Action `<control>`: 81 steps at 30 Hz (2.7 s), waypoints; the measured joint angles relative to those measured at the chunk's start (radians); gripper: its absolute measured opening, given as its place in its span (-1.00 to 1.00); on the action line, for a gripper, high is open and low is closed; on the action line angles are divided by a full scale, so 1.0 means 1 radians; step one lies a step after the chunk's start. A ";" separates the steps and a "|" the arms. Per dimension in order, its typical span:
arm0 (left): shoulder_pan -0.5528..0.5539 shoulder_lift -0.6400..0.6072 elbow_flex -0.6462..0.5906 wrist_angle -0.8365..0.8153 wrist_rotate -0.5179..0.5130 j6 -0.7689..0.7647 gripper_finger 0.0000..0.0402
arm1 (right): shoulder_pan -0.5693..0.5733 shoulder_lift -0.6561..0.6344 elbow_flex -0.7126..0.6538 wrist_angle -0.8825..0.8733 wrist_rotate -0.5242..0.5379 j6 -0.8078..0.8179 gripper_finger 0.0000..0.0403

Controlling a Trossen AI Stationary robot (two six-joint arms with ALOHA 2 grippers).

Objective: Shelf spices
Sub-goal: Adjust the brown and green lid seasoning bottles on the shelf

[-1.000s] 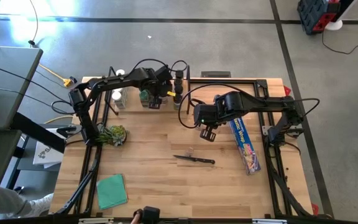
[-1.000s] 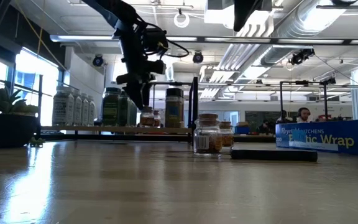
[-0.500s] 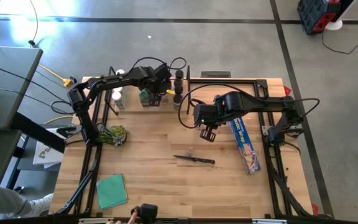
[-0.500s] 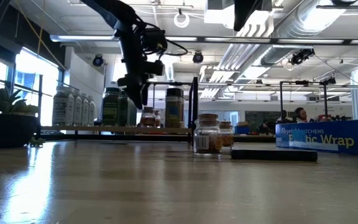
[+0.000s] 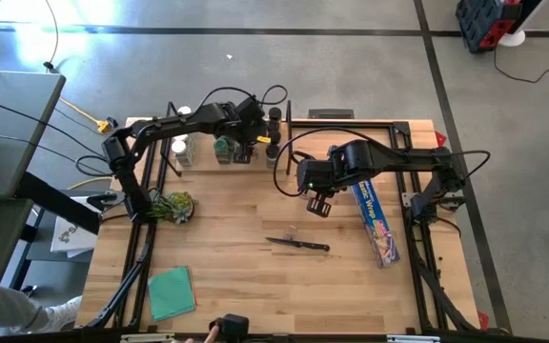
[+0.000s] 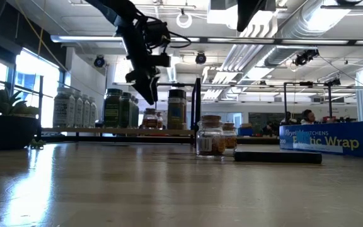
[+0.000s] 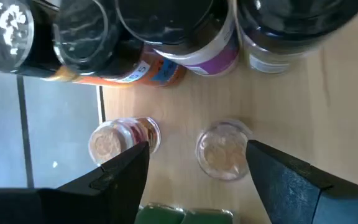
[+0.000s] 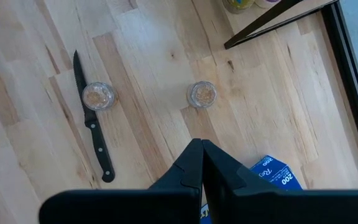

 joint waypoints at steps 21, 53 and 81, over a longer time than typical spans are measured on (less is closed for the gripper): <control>0.003 0.032 0.000 0.020 -0.105 0.034 0.33 | 0.000 0.000 0.000 -0.001 -0.002 -0.001 -1.00; 0.009 0.022 -0.001 0.025 -0.095 0.036 0.33 | -0.020 0.000 0.000 0.006 -0.002 -0.007 -1.00; 0.023 0.066 0.007 0.040 -0.136 0.026 0.33 | 0.002 0.000 0.000 0.006 -0.002 0.000 -1.00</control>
